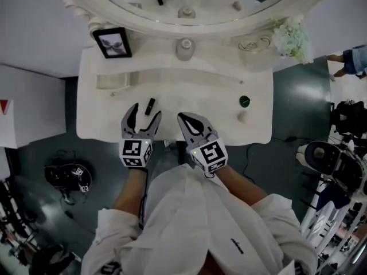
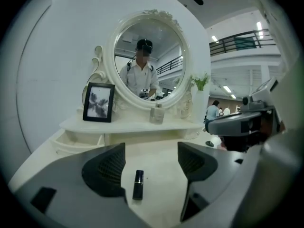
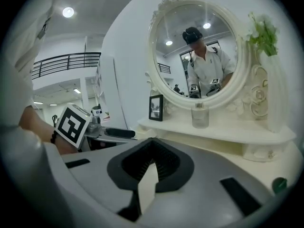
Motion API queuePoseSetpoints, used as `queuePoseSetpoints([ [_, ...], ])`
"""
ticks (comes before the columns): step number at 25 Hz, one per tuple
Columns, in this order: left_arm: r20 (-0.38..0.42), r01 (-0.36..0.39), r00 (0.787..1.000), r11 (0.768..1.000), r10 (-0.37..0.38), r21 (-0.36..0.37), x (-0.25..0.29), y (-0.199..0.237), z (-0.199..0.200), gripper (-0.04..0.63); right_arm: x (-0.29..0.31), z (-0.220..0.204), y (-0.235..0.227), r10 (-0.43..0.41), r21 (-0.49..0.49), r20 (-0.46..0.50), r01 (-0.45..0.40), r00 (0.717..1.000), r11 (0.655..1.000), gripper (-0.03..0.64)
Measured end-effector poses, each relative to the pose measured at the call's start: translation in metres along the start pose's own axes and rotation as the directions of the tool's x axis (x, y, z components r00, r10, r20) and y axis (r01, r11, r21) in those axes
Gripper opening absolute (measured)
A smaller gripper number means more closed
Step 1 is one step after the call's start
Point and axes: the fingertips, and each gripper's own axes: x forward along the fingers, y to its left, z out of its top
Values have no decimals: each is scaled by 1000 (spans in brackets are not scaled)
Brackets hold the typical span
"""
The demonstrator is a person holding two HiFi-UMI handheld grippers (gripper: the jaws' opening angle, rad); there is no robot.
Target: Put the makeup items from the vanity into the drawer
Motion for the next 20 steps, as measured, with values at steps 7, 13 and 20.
queuePoseSetpoints([
  [7,-95,-59,994,998,61,19,24,16,-38,353,38,-34,5,60,20,-82,-59,995,998,17],
  [13,-188,-76,979,996,82,41,36,24,-64,353,60,-53,2,73,47,-127,-67,989,997,17],
  [20,-268,-89,958,995,98,47,47,36,-87,330,78,-72,-4,66,66,-150,-56,986,996,17],
])
